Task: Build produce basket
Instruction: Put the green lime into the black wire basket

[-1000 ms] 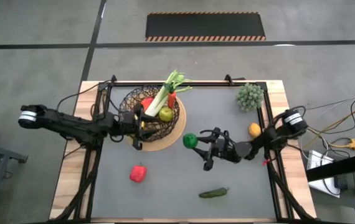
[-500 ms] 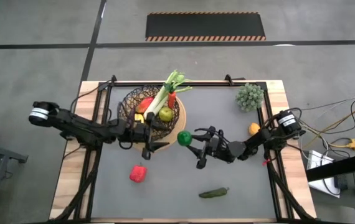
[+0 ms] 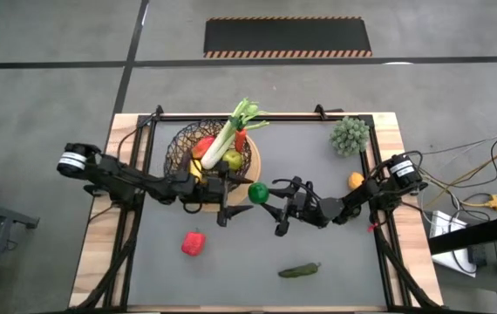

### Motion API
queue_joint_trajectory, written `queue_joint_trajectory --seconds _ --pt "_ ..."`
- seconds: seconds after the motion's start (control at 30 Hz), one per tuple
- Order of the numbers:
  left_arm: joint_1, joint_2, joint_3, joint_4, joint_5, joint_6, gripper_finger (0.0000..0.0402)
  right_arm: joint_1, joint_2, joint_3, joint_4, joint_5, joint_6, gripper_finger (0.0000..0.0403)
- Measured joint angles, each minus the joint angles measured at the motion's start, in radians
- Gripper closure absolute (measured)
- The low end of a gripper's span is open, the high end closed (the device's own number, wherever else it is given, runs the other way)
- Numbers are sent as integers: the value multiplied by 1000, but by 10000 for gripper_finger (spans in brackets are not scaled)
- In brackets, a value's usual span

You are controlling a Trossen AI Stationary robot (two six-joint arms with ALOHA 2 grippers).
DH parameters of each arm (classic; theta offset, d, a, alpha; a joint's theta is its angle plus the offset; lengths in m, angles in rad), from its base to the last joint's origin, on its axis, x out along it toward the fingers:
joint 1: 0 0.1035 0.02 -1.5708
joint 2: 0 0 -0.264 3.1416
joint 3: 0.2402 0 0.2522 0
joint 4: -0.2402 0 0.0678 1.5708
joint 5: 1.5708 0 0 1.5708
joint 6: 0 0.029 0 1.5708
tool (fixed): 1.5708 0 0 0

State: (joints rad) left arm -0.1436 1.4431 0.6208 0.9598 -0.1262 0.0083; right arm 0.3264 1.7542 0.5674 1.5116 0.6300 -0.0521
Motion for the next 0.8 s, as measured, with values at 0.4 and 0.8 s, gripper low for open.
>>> queue_joint_trajectory --seconds 0.4,0.8 --pt "0 113 69 6 -24 6 66 0 0 -1 -25 1 9 204" --pt "2 115 57 -79 -117 3 66 0 0 -1 -27 -1 14 204"
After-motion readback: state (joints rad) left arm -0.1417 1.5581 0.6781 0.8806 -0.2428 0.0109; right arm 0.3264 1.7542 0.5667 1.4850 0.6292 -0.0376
